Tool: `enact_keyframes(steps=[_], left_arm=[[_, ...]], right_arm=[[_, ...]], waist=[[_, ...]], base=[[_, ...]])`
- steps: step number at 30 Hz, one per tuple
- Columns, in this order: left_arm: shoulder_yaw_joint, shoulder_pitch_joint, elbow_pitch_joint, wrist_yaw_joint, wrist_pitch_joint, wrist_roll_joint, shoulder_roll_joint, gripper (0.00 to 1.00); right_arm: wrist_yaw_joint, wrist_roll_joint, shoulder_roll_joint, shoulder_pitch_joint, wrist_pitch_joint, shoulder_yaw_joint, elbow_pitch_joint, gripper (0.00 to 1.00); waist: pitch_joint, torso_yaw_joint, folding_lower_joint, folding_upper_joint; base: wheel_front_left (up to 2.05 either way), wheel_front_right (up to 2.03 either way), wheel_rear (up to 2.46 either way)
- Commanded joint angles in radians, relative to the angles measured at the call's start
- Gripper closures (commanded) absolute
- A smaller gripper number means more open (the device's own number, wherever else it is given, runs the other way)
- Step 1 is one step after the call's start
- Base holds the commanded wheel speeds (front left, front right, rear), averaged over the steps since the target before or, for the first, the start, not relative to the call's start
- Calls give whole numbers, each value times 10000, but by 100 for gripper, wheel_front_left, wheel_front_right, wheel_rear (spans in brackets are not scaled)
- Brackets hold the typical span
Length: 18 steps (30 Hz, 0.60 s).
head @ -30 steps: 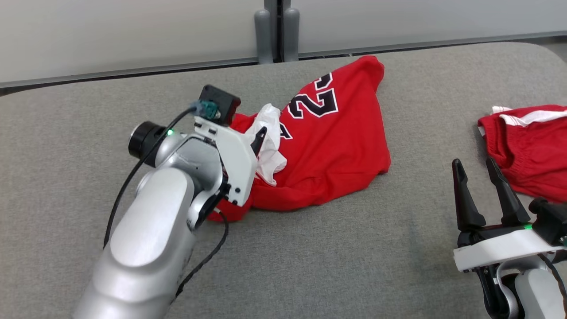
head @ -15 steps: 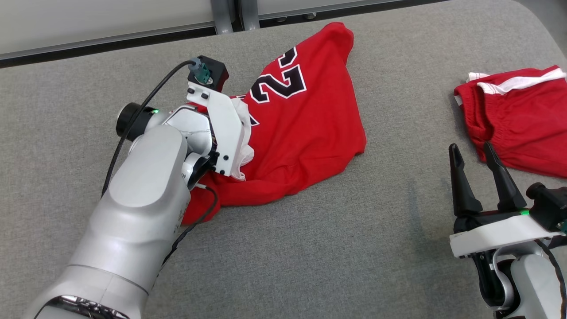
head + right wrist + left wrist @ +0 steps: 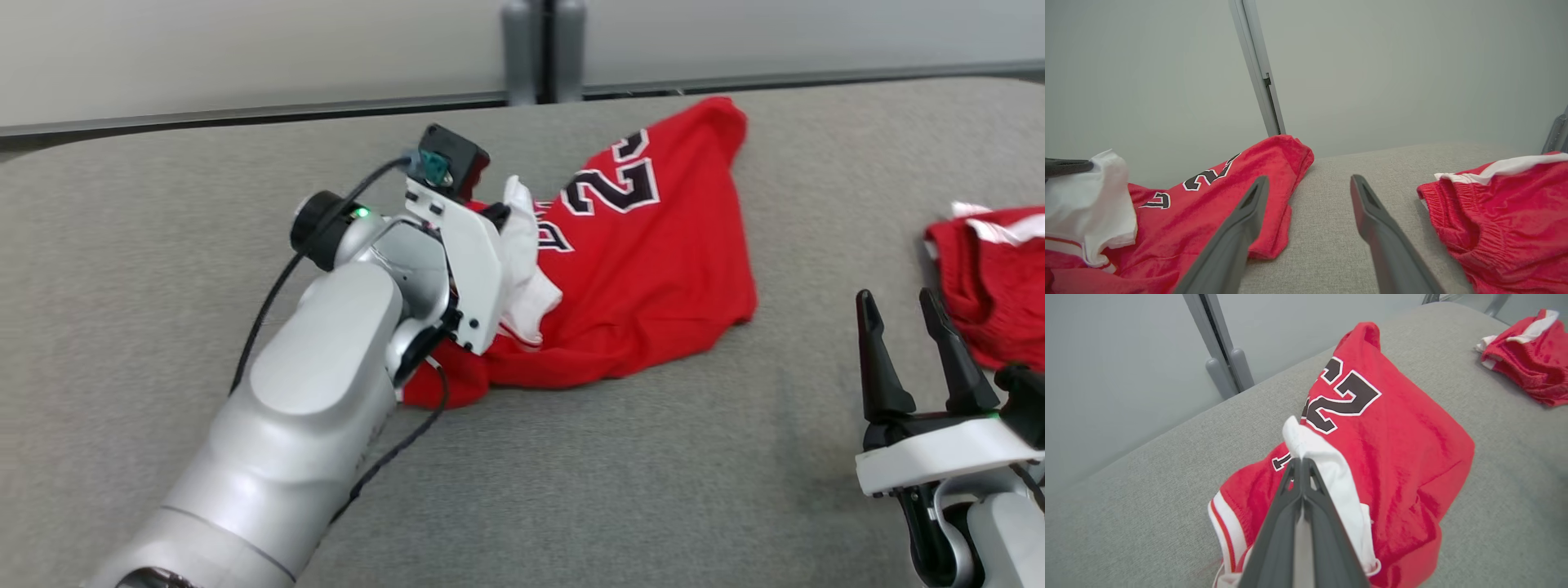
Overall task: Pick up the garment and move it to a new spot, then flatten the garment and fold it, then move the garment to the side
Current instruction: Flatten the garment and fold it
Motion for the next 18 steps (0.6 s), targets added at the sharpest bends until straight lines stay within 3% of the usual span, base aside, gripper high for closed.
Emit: enact_keyframes(steps=[1, 9, 18], left_arm=[[-140, 346, -253, -39, -306, -29, 38, 100], [-237, 2075, -2241, -57, -854, -353, 736, 100], [-54, 5625, -6125, 169, -718, -971, 3041, 100]], right_arm=[[4, -45, -123, 203, -8, -96, 17, 0], [4, -66, -148, 675, 166, -425, -20, 0], [4, -126, -124, 998, 390, -600, -270, 0]], waist=[[-591, 855, 0, -1], [-1298, 1931, 0, -1], [-1411, 2368, 0, -1]], base=[[0, 0, 0], [0, 0, 0], [0, 0, 0]])
